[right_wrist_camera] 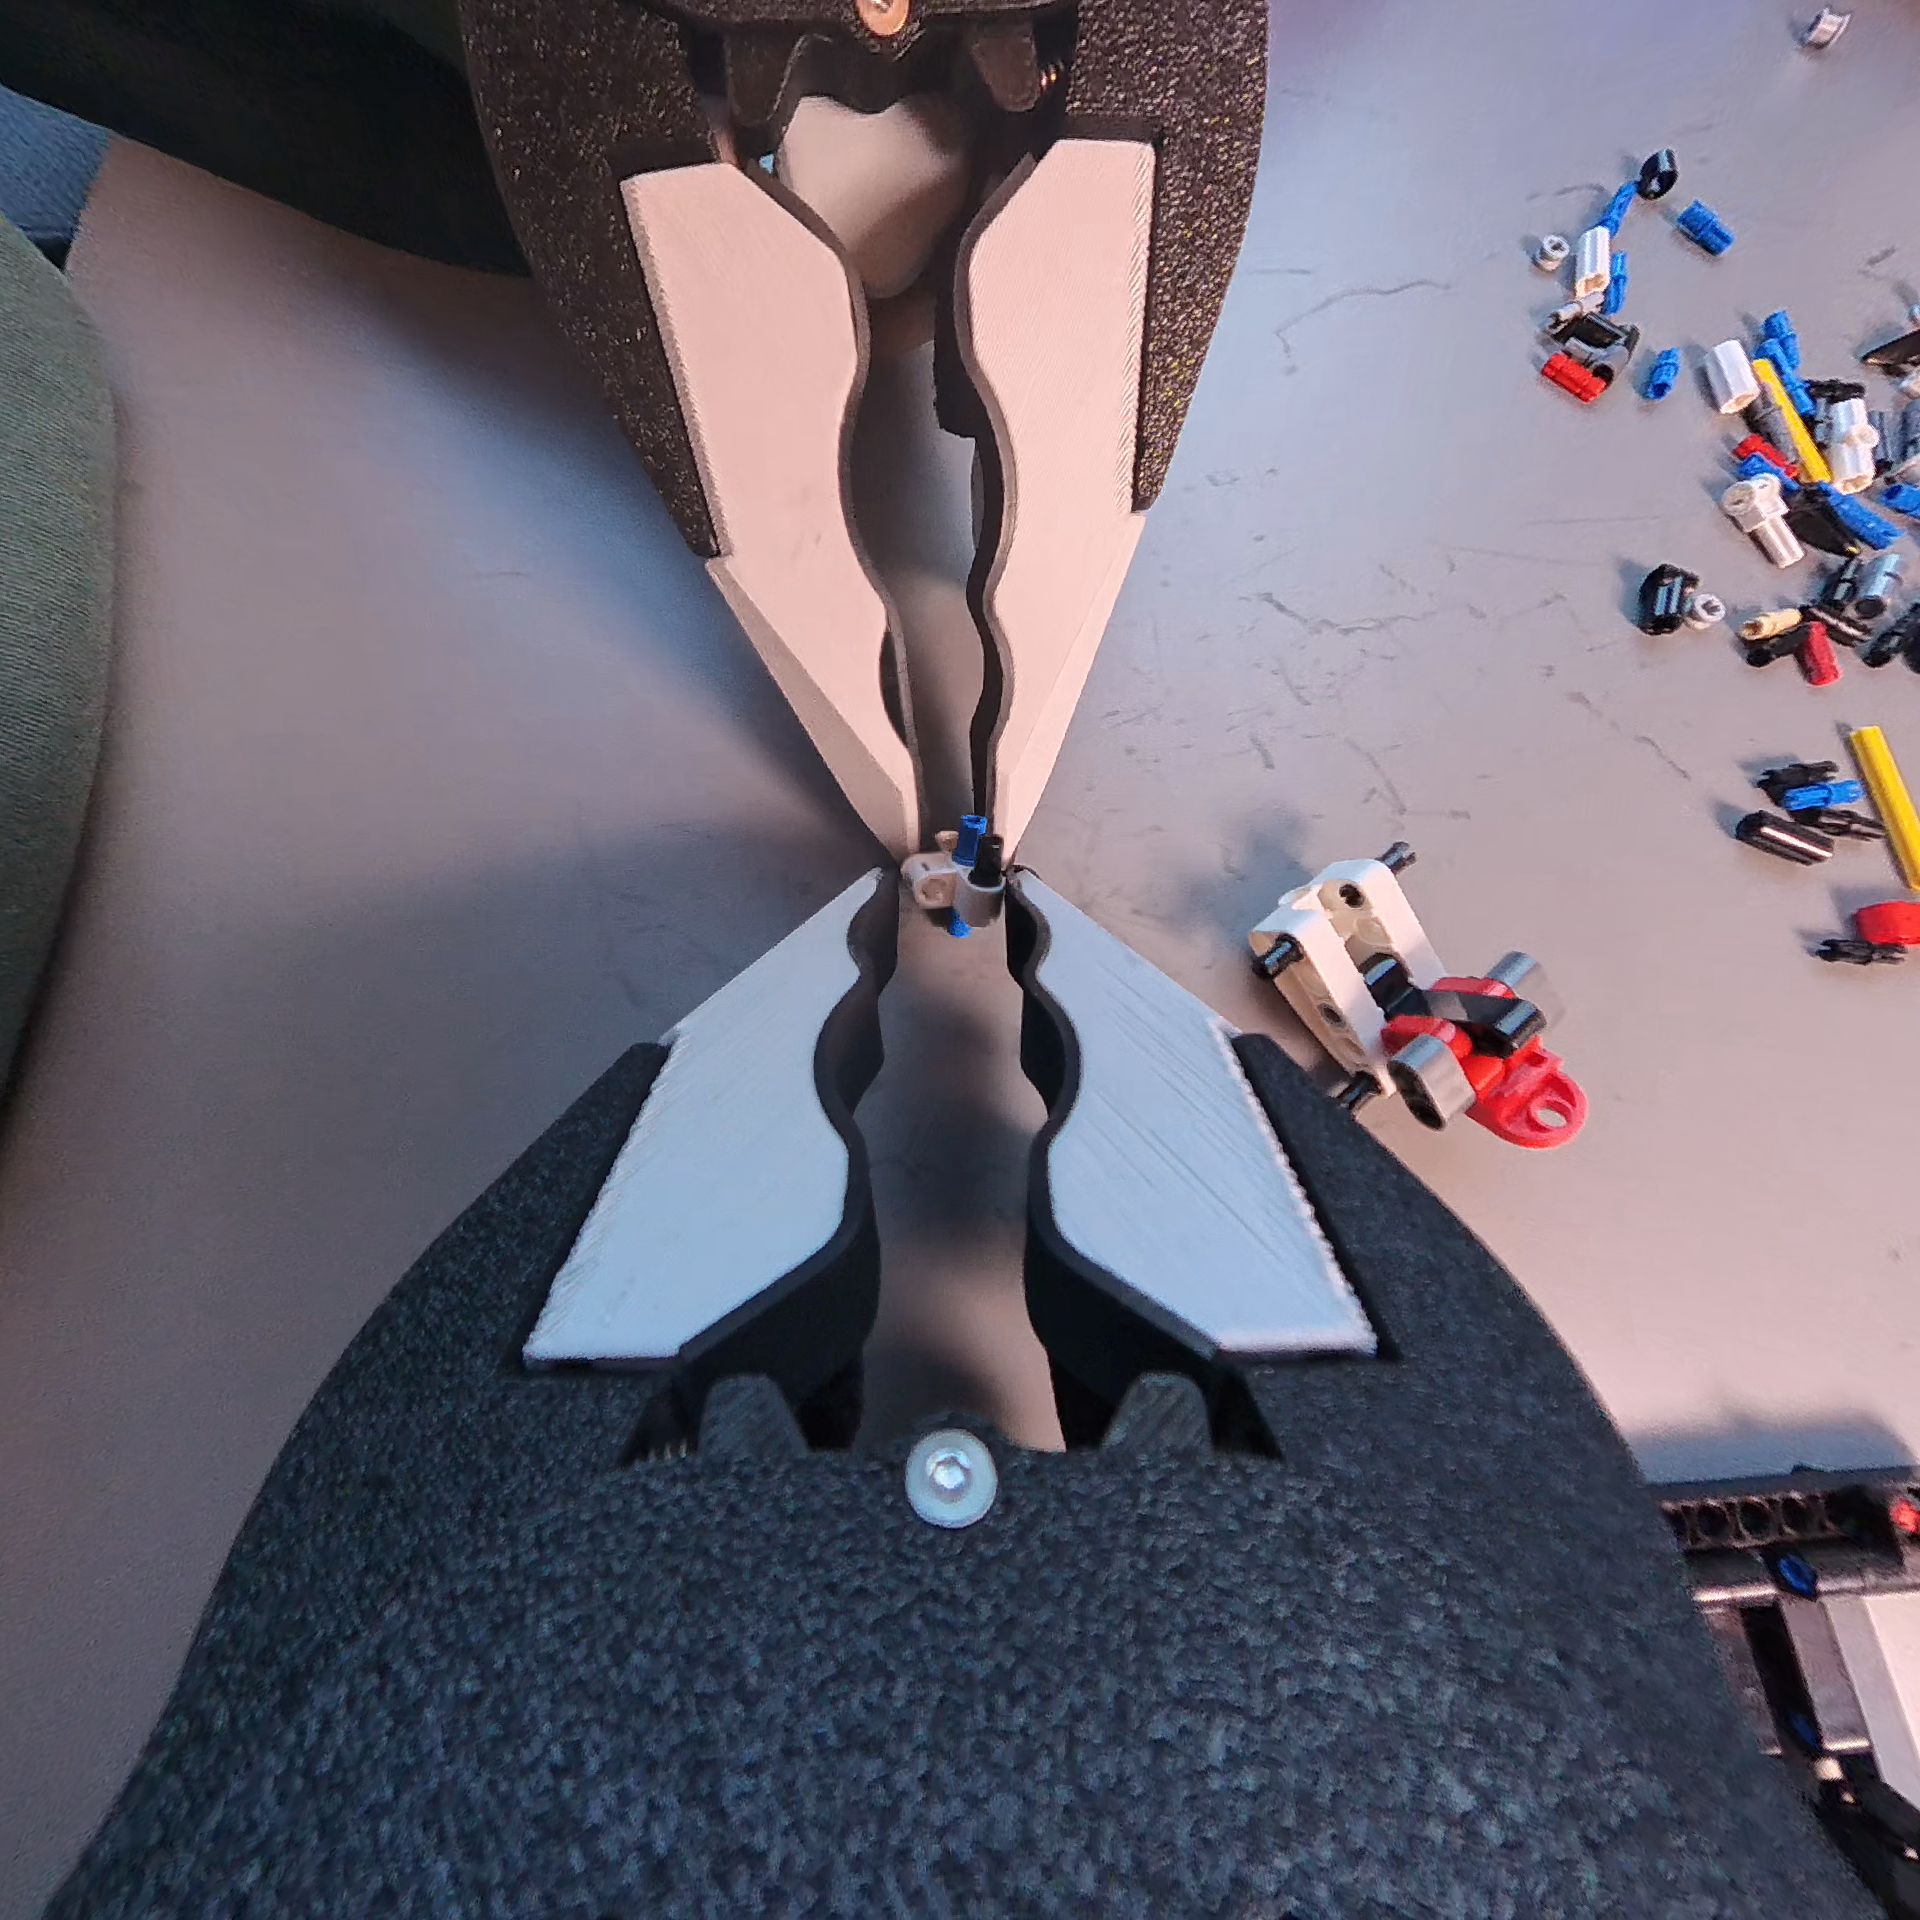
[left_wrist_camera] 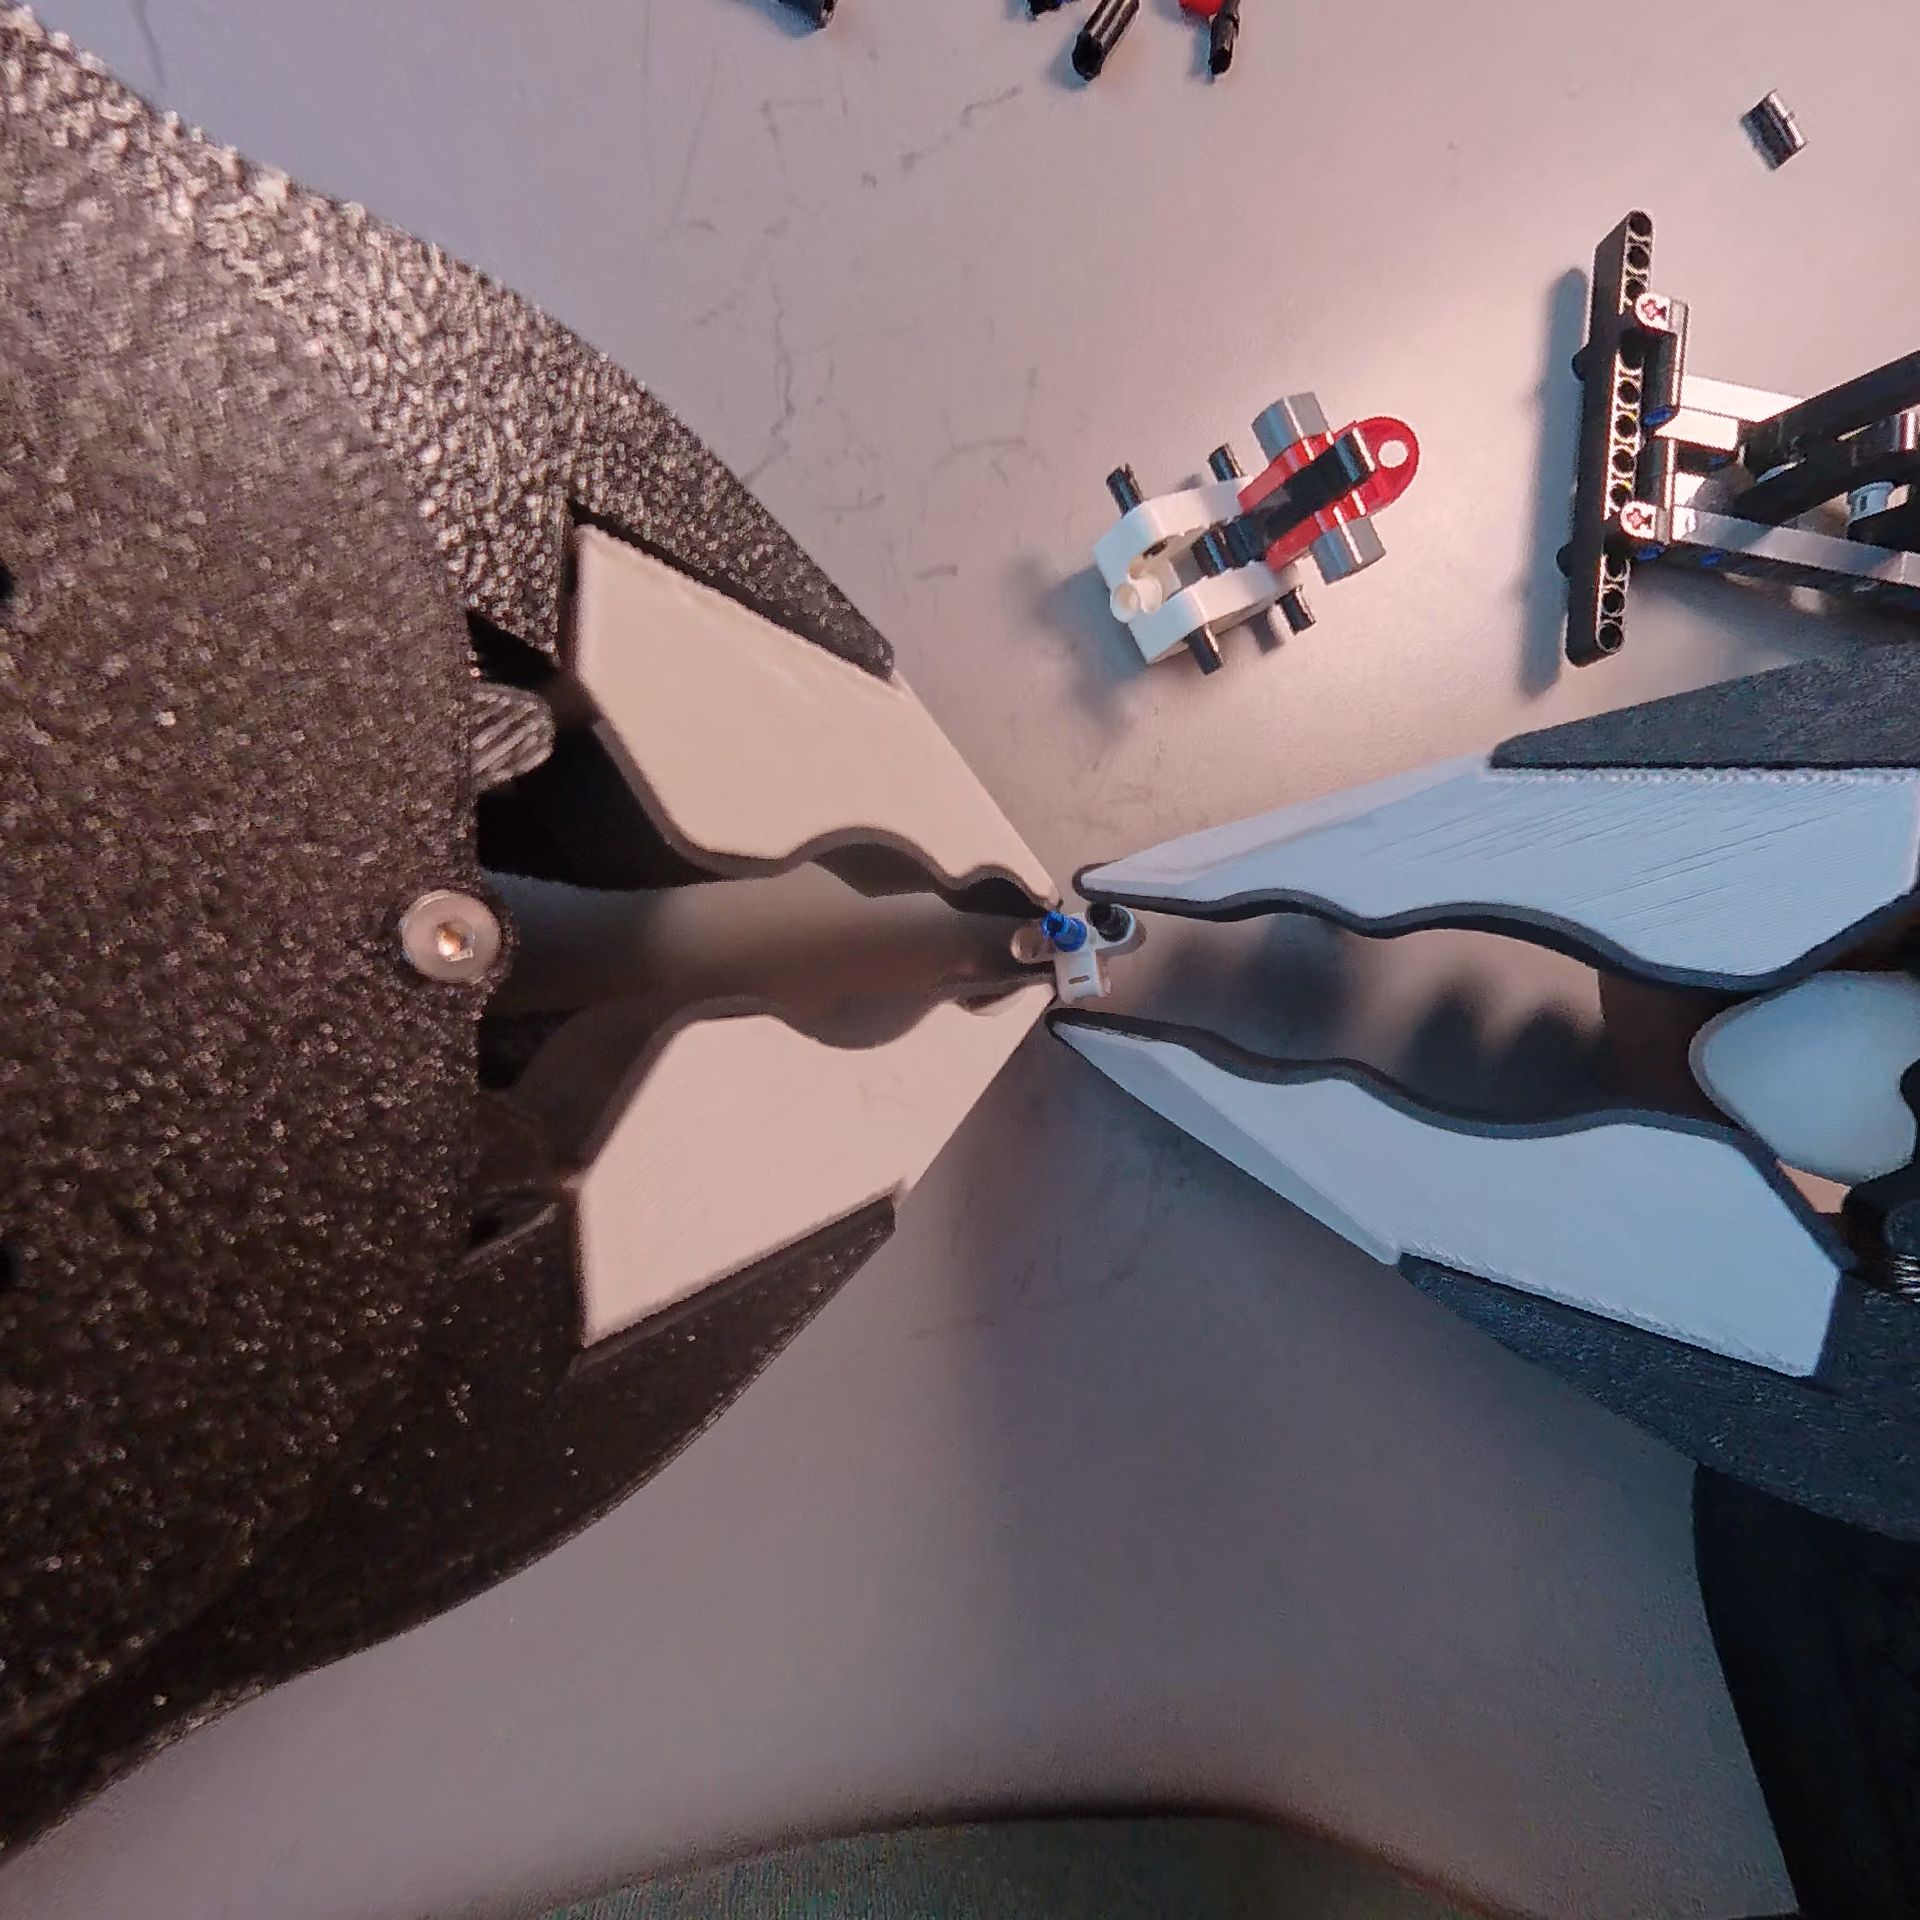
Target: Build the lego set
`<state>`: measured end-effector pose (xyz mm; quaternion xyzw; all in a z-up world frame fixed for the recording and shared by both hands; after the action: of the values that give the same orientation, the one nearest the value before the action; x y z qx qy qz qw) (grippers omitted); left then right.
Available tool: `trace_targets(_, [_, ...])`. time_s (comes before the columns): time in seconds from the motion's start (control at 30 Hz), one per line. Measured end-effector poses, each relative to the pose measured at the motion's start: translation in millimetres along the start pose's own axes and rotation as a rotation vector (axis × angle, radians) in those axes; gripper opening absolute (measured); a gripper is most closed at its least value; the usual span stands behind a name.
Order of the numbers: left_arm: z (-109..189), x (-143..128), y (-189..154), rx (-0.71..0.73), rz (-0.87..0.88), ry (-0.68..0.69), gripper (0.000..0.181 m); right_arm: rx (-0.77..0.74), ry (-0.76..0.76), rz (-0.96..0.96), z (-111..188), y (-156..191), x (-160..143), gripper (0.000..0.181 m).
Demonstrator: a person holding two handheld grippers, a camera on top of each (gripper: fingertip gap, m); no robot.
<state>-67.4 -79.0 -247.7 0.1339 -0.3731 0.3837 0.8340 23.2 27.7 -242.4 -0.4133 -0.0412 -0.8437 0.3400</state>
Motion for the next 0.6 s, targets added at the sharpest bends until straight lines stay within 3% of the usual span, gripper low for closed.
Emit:
trace_targets(0.03, [0.1, 0.0, -0.1, 0.000, -0.001, -0.001, 0.008, -0.002, 0.001, 0.006, -0.7, 0.4, 0.5, 0.020])
trace_targets(0.4, [5.7, 1.9, 2.7, 0.082, -0.055, -0.058, 0.007, -0.081, -0.063, 0.052, 4.6, -5.2, 1.7, 0.018])
trace_targets(0.6, [18.0, 3.1, 27.0, 0.187, 0.061, -0.168, 0.030, -0.204, -0.108, 0.027, 32.1, -32.2, -7.1, 0.018])
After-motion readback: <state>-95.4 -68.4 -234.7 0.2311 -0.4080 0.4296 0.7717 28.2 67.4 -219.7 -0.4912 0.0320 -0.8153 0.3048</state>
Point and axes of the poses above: each gripper's, where its closed fingertips meet, z back along the fingers, x out of its top, y = z × x across the jaws, the point moved 10 cm from there along z, back along the fingers, and after that the axes turned 9 degrees about -x, right-handed, at the moved point
